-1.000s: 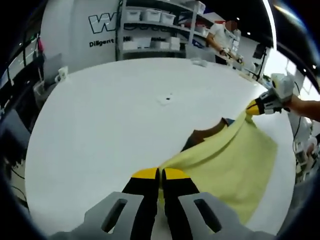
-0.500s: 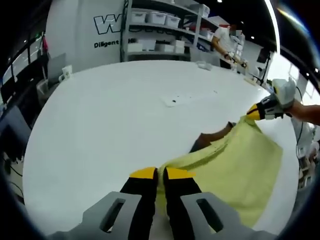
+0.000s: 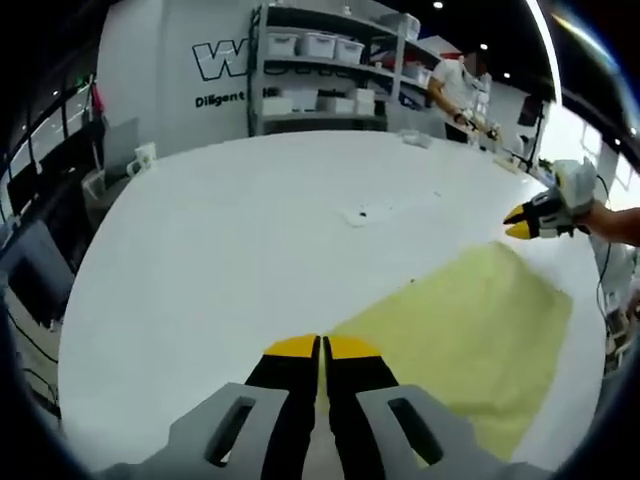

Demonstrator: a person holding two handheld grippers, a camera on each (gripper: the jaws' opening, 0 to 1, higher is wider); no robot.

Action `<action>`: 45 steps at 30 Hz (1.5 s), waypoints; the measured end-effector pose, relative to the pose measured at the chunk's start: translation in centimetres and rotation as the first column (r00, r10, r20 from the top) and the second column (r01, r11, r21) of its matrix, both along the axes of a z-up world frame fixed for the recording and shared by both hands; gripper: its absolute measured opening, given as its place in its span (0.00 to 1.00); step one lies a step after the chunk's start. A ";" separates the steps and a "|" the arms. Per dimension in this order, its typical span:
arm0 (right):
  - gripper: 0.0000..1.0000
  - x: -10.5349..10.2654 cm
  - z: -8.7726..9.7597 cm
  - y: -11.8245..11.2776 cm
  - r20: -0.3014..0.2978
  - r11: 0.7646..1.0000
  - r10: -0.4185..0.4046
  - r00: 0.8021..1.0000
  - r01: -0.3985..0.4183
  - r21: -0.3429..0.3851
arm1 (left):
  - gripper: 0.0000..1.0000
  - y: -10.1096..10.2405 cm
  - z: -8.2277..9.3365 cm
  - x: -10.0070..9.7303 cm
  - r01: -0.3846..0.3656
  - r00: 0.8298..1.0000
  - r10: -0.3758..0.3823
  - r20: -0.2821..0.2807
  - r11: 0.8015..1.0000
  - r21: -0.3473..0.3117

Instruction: Fold the garment on the visible template until the final outline fits inside the template.

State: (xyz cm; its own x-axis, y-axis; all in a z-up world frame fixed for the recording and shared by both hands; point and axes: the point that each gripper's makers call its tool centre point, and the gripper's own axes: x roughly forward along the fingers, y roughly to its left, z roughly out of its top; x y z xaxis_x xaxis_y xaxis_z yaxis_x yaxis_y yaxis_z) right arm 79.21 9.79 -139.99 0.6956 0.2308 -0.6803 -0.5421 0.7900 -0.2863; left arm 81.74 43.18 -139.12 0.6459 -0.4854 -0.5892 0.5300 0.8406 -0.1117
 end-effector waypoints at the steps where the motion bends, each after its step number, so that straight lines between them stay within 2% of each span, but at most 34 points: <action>1: 0.06 -0.1 0.2 -0.2 0.009 1.000 -0.003 1.000 0.003 0.002 | 0.00 -1.0 0.1 -0.5 0.050 0.999 -0.050 0.003 0.999 -0.015; 2: 0.06 -0.4 0.1 -0.2 0.000 1.000 -0.012 1.000 0.012 0.026 | 0.00 -1.4 -0.2 -0.8 0.069 0.998 -0.069 0.001 0.998 0.001; 3: 0.05 -1.3 -0.5 0.3 -0.052 0.996 -0.026 0.998 0.030 0.084 | 0.00 -1.8 -0.4 -1.2 0.099 0.995 -0.099 0.004 0.995 0.020; 4: 0.04 -1.6 -0.6 0.4 -0.066 0.995 -0.026 0.997 0.033 0.099 | 0.00 -2.8 -0.7 -1.8 0.139 0.990 -0.139 0.001 0.990 0.018; 5: 0.03 -2.3 -1.1 1.2 -0.092 0.990 -0.002 0.996 0.015 0.138 | 0.01 -3.1 -1.0 -2.1 0.138 0.990 -0.138 -0.007 0.990 0.015; 7: 0.04 -3.4 -2.2 1.9 -0.122 0.992 0.054 0.991 -0.039 0.124 | 0.01 -3.6 -1.8 -2.4 0.145 0.989 -0.145 -0.024 0.989 0.025; 8: 0.05 -3.7 -2.6 1.8 -0.133 0.995 0.060 0.989 -0.048 0.092 | 0.03 -3.9 -2.4 -2.7 0.150 0.988 -0.149 -0.037 0.988 0.034; 11: 0.06 -3.9 -3.3 2.2 -0.131 0.994 0.066 0.989 -0.053 0.100 | 0.05 -3.9 -3.2 -2.8 0.162 0.986 -0.160 -0.042 0.984 0.072; 13: 0.05 -3.8 -3.9 2.0 -0.147 0.995 0.053 0.988 -0.039 0.096 | 0.05 -3.0 -3.9 -2.5 0.152 0.988 -0.148 -0.033 0.976 0.159; 14: 0.05 -3.7 -4.4 1.6 -0.162 0.997 0.045 0.986 -0.034 0.067 | 0.04 -2.6 -4.1 -2.3 0.145 0.989 -0.144 -0.021 0.969 0.199; 15: 0.04 -3.0 -3.9 2.1 -0.127 0.994 0.043 0.991 -0.029 0.109 | 0.02 -2.1 -4.3 -2.2 0.133 0.991 -0.131 -0.025 0.966 0.223; 16: 0.03 -3.0 -4.2 1.6 -0.153 0.997 0.029 0.988 -0.018 0.075 | 0.00 -1.7 -4.5 -2.2 0.120 0.993 -0.117 -0.026 0.963 0.242; 17: 0.01 -2.8 -4.1 1.7 -0.146 0.997 0.035 0.989 -0.024 0.075 | 0.00 -1.6 -4.6 -2.1 0.114 0.993 -0.111 -0.026 0.965 0.236; 19: 0.00 -2.5 -4.3 1.0 -0.147 0.998 0.049 0.988 -0.052 -0.023 | 0.00 -1.0 -4.5 -1.9 0.064 0.998 -0.058 -0.032 0.978 0.199; 20: 0.00 -2.3 -4.4 0.7 -0.138 0.996 0.058 0.989 -0.067 -0.059 | 0.00 -0.9 -4.4 -1.7 0.059 0.998 -0.055 -0.027 0.978 0.202; 21: 0.00 -2.3 -4.2 1.1 -0.129 0.998 0.056 0.990 -0.060 -0.032 | 0.01 -0.6 -4.4 -1.5 0.052 0.999 -0.050 -0.017 0.974 0.220; 24: 0.00 -2.5 -4.2 1.2 -0.135 0.999 0.041 0.990 -0.043 -0.015 | 0.00 0.0 -4.5 -1.0 0.036 0.999 -0.033 -0.019 0.971 0.238; 28: 0.00 -2.8 -4.0 1.0 -0.125 0.999 0.036 0.992 -0.036 0.001 | 0.03 0.0 -4.2 -1.5 0.011 0.999 -0.005 -0.035 0.981 0.196; 31: 0.02 -2.9 -3.4 1.1 -0.121 0.999 0.019 0.993 -0.014 0.043 | 0.06 -0.4 -3.9 -2.0 0.044 0.999 -0.041 -0.019 0.979 0.199; 33: 0.09 -2.9 -2.7 1.7 -0.100 0.995 0.007 0.995 0.004 0.101 | 0.08 -1.2 -3.5 -2.4 0.082 0.997 -0.082 -0.008 0.984 0.160; 34: 0.12 -3.0 -2.3 2.1 -0.088 0.992 0.011 0.996 0.001 0.126 | 0.11 -1.6 -3.4 -2.9 0.090 0.996 -0.090 -0.007 0.987 0.133; 36: 0.16 -3.4 -1.8 3.3 -0.079 0.981 0.026 0.997 -0.011 0.193 | 0.21 -1.8 -3.7 -3.5 0.103 0.995 -0.101 -0.025 0.987 0.125; 38: 0.22 -4.0 -2.0 4.1 -0.089 0.976 0.046 0.995 -0.026 0.215 | 0.36 -2.0 -3.9 -3.7 0.123 0.992 -0.124 -0.005 0.984 0.131; 40: 0.31 -4.6 -2.3 5.2 -0.082 0.972 0.074 0.994 -0.053 0.230 | 0.46 -1.9 -4.3 -3.3 0.127 0.992 -0.128 0.004 0.983 0.135; 42: 0.34 -4.8 -3.0 5.7 -0.071 0.973 0.094 0.993 -0.076 0.218 | 0.48 -1.8 -4.7 -3.0 0.121 0.992 -0.123 0.004 0.983 0.135; 45: 0.30 -5.0 -4.4 5.5 -0.094 0.977 0.097 0.991 -0.076 0.198 | 0.50 -1.8 -4.5 -2.2 0.085 0.996 -0.088 0.016 0.990 0.116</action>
State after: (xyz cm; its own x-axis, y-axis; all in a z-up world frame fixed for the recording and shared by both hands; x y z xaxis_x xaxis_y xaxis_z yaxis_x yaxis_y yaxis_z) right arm 74.24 15.29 -144.43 0.5962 0.4213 -0.6835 -0.6293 0.7738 -0.0720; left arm 79.53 41.41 -143.62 0.6171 -0.4698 -0.6312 0.6024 0.7982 -0.0051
